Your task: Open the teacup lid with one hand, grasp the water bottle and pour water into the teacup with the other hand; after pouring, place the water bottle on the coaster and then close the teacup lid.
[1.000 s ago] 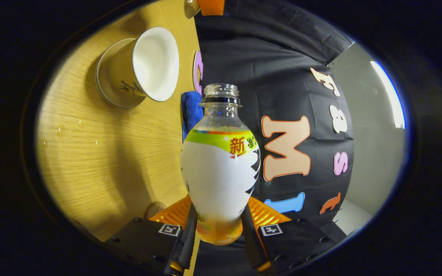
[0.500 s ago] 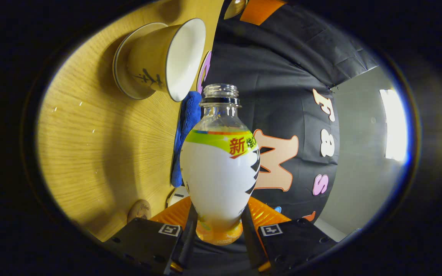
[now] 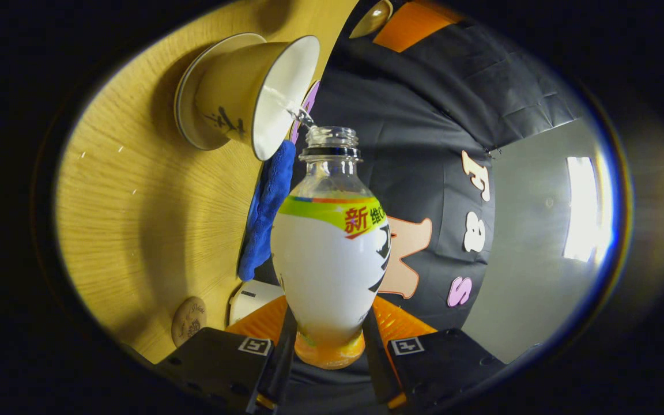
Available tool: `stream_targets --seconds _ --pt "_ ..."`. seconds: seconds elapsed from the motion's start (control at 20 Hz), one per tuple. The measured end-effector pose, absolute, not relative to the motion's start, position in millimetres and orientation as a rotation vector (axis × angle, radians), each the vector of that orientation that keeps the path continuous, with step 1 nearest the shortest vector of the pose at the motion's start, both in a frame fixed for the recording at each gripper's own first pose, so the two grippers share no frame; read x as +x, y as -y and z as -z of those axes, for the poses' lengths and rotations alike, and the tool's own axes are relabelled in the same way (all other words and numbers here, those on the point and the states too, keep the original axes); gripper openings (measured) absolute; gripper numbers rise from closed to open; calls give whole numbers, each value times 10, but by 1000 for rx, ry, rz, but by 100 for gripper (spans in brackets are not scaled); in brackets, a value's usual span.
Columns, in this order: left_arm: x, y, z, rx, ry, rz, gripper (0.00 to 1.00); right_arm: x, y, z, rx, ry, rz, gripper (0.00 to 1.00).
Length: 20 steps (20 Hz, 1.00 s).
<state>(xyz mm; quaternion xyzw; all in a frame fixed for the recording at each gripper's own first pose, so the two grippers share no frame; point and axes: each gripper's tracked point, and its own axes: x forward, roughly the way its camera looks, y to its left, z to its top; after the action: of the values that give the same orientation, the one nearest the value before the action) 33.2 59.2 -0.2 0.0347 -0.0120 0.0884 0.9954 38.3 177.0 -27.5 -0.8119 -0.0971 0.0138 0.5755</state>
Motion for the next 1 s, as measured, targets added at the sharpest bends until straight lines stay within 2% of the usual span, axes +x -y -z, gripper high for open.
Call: stream_targets --seconds 0.8,0.9,1.0 --pt "330 -588 1 69 24 -176 29 351 -1849 161 -2019 348 18 60" --pt "332 -591 1 69 24 -176 29 370 -1822 192 -1989 317 -1 60" --pt "327 -590 2 69 25 -176 29 395 -1749 315 -1872 207 -60 60"
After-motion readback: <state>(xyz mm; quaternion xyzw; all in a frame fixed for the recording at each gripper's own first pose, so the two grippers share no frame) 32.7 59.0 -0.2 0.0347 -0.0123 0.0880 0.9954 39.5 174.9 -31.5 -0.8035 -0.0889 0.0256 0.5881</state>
